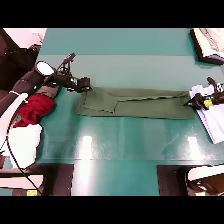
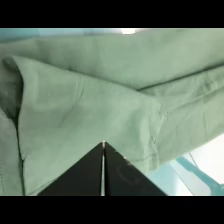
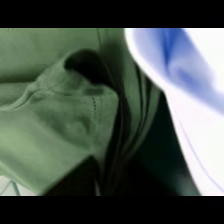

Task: Fold the shirts.

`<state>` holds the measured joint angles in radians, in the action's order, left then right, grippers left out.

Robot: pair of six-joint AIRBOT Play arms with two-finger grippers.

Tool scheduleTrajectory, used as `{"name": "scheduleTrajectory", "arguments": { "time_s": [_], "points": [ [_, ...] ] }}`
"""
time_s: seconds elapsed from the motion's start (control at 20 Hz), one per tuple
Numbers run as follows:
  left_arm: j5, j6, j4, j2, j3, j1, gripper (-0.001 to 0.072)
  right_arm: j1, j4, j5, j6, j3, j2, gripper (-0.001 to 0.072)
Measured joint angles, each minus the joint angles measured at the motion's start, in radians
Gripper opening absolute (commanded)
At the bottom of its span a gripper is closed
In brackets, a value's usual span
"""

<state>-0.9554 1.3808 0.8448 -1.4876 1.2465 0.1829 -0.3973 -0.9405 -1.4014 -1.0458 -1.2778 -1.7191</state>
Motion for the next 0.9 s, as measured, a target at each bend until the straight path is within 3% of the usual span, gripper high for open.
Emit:
{"name": "scheduleTrajectory", "arguments": {
  "time_s": [0.15,0.35,0.55,0.9],
  "points": [
    [0.004,0.0,-0.008,-0.007,0.001,0.043,0.0027,0.007,0.006,-0.024,0.011,-0.026,-0.004,0.0017],
    [0.034,-0.001,-0.013,-0.069,0.084,0.145,0.0027,0.027,0.05,-0.159,0.002,-0.118,-0.003,0.0016],
    [0.034,0.0,-0.016,-0.209,0.269,0.253,0.0027,0.095,0.072,-0.244,-0.034,-0.202,0.047,0.0015],
    [-0.014,0.035,-0.016,-0.477,0.528,0.391,0.0027,0.294,0.082,-0.265,-0.125,-0.356,0.178,0.0015]
  ]
}}
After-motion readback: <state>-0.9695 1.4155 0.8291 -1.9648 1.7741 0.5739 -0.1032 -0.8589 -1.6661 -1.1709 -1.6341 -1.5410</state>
